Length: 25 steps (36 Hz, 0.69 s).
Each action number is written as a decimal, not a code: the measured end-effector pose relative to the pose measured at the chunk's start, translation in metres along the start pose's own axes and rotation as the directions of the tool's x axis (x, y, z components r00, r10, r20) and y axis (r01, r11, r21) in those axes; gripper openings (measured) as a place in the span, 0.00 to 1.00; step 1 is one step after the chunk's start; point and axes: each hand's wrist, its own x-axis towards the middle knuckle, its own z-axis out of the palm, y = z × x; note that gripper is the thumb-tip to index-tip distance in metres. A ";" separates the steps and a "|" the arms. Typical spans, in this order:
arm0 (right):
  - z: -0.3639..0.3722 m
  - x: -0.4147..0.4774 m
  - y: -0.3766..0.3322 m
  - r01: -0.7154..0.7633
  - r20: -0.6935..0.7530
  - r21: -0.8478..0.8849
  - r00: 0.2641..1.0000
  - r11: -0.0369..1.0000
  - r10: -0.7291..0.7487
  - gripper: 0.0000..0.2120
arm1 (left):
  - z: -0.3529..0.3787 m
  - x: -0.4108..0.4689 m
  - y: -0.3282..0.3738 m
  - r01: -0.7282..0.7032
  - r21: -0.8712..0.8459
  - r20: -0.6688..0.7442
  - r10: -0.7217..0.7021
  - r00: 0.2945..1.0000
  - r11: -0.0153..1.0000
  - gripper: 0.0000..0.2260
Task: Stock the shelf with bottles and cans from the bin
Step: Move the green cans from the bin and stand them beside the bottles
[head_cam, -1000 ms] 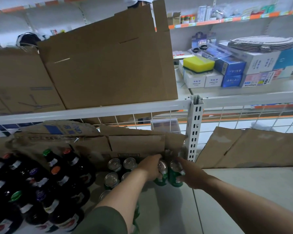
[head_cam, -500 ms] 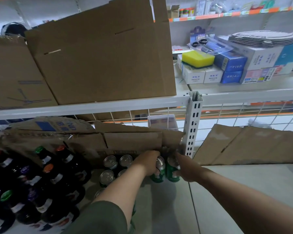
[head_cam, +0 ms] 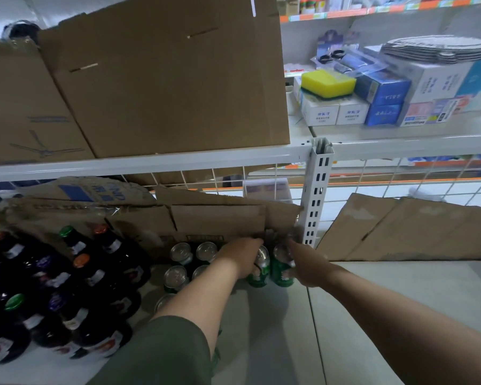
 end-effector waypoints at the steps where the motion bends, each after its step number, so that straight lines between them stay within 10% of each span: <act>1: 0.000 0.000 0.000 0.000 0.004 -0.005 1.000 1.000 0.000 0.29 | 0.000 -0.001 0.000 0.004 0.009 -0.006 -0.004 1.000 1.000 0.25; 25: 0.002 0.004 0.003 0.014 0.069 -0.016 0.998 1.000 -0.013 0.28 | 0.006 0.007 -0.002 0.017 -0.019 0.004 -0.017 1.000 1.000 0.30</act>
